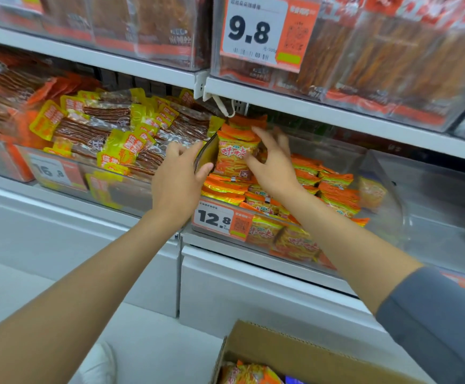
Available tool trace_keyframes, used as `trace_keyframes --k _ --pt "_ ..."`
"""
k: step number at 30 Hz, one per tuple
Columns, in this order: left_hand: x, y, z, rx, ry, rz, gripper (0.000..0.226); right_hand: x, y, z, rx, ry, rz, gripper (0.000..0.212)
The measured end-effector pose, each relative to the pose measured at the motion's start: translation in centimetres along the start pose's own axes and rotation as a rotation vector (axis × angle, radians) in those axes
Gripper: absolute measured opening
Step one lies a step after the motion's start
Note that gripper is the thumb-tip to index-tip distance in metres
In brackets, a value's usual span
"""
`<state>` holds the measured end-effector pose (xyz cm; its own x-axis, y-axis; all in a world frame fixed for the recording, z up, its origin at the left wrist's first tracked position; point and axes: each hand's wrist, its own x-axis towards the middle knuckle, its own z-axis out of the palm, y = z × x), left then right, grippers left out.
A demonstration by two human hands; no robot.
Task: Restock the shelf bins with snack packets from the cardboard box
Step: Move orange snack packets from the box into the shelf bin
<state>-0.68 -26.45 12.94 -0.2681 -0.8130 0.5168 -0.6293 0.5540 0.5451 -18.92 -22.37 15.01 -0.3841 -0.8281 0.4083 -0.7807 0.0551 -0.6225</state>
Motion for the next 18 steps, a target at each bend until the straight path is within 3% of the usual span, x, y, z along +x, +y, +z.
trace_keyframes --k 3,6,8,10,12,14,18 --pt "-3.2 2.0 -0.1 0.071 0.082 0.001 0.047 -3.1 -0.3 -2.3 -0.105 -0.033 -0.033 0.055" --pt "-6.3 3.8 -0.7 0.139 0.061 -0.025 0.056 -7.4 0.3 -4.6 -0.154 -0.116 -0.051 0.06" --pt "-8.3 5.1 -1.2 0.113 0.019 -0.052 0.046 -10.7 1.1 -5.9 -0.152 -0.11 -0.058 0.054" --pt "-10.8 6.4 -1.2 -0.006 -0.121 -0.085 0.025 -14.6 2.2 -7.2 -0.13 -0.057 -0.082 0.039" --pt "-13.8 7.3 -0.7 -0.141 -0.366 -0.109 0.009 -19.2 3.3 -8.4 -0.124 -0.055 -0.101 0.024" --pt "-17.1 7.9 0.3 -0.218 -0.594 -0.121 0.008 -23.6 4.9 -9.2 -0.156 -0.082 -0.119 0.017" --pt "-21.9 6.9 2.3 -0.17 -0.795 -0.142 0.009 -30.6 9.7 -9.2 -0.077 -0.357 0.163 0.02"
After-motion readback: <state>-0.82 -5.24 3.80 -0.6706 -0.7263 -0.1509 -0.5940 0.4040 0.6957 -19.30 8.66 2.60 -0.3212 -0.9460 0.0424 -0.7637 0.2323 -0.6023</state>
